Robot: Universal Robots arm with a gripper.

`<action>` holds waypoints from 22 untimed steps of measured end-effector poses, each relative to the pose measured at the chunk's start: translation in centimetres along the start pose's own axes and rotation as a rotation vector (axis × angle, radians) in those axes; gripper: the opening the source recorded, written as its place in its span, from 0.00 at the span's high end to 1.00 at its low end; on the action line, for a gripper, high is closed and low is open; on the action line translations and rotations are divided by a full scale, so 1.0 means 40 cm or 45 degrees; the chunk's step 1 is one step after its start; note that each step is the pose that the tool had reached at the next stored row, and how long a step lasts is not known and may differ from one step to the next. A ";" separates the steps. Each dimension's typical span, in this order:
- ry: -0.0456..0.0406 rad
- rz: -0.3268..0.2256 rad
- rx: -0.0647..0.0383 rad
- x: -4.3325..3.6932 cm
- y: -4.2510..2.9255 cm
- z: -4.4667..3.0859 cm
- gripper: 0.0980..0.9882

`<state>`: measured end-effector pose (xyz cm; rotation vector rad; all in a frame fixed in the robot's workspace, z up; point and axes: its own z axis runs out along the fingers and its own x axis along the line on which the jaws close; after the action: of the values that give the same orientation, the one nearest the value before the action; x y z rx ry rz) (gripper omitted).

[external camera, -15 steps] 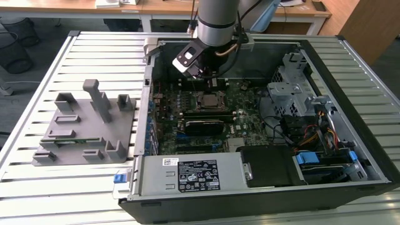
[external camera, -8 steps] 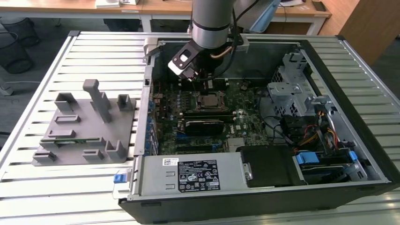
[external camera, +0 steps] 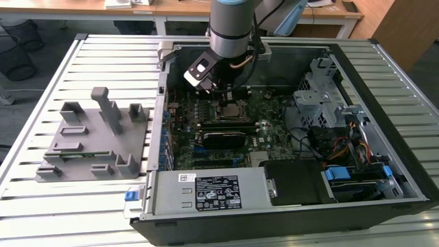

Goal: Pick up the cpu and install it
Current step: 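Close the cpu cover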

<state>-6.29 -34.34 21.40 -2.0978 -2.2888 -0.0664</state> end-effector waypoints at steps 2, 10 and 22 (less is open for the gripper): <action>0.000 -0.001 0.000 0.000 -0.001 0.004 0.99; -0.002 -0.017 0.001 -0.001 -0.003 0.020 0.99; -0.002 -0.021 0.002 -0.003 0.004 0.038 0.99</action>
<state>-6.13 -34.37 19.89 -2.0788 -2.3066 -0.0634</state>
